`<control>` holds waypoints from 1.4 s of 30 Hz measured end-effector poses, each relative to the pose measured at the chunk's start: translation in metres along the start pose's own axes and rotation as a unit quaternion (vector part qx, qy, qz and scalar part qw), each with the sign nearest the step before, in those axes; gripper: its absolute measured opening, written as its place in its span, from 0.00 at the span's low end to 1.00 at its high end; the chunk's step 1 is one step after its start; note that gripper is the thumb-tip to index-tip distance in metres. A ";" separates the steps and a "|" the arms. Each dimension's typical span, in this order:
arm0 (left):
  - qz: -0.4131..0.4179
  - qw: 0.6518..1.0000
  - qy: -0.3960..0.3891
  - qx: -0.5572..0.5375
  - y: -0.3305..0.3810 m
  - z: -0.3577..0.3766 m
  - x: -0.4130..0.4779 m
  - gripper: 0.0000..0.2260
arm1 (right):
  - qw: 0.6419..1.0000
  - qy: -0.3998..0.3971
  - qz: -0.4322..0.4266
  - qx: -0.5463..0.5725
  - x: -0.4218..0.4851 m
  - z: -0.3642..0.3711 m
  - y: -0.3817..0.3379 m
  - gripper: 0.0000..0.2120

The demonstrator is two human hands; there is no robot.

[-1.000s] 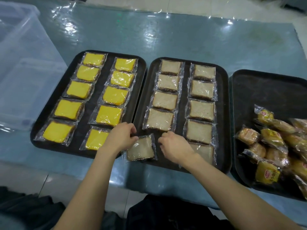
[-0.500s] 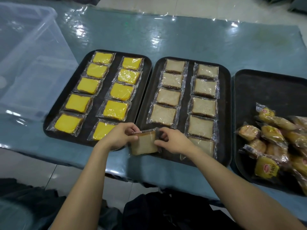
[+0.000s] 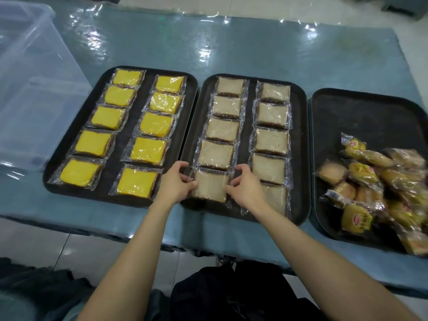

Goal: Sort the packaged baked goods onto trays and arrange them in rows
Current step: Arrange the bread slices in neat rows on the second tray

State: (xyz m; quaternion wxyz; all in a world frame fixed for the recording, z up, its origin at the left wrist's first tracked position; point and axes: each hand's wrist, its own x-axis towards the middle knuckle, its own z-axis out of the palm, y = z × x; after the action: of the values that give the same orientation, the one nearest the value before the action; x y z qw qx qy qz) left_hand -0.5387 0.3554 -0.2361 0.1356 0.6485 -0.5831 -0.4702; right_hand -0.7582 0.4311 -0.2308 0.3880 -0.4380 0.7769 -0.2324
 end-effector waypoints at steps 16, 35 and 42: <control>0.041 0.978 0.008 0.204 -0.007 0.016 -0.002 0.24 | 0.963 -0.060 -0.081 -0.252 0.002 0.029 0.009 0.28; 0.239 0.896 0.071 0.368 0.040 0.049 0.021 0.29 | 0.926 0.005 -0.147 -0.348 -0.011 -0.056 -0.001 0.13; 0.224 0.862 -0.031 0.453 0.053 0.087 0.064 0.39 | 0.935 0.053 -0.115 -0.332 -0.018 -0.076 0.058 0.19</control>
State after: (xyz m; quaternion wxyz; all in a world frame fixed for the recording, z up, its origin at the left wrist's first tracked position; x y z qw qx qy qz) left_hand -0.6464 0.3158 -0.2719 -0.0900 0.4755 -0.8653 -0.1307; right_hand -0.8421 0.4778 -0.2192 0.1493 -0.6152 0.7736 -0.0274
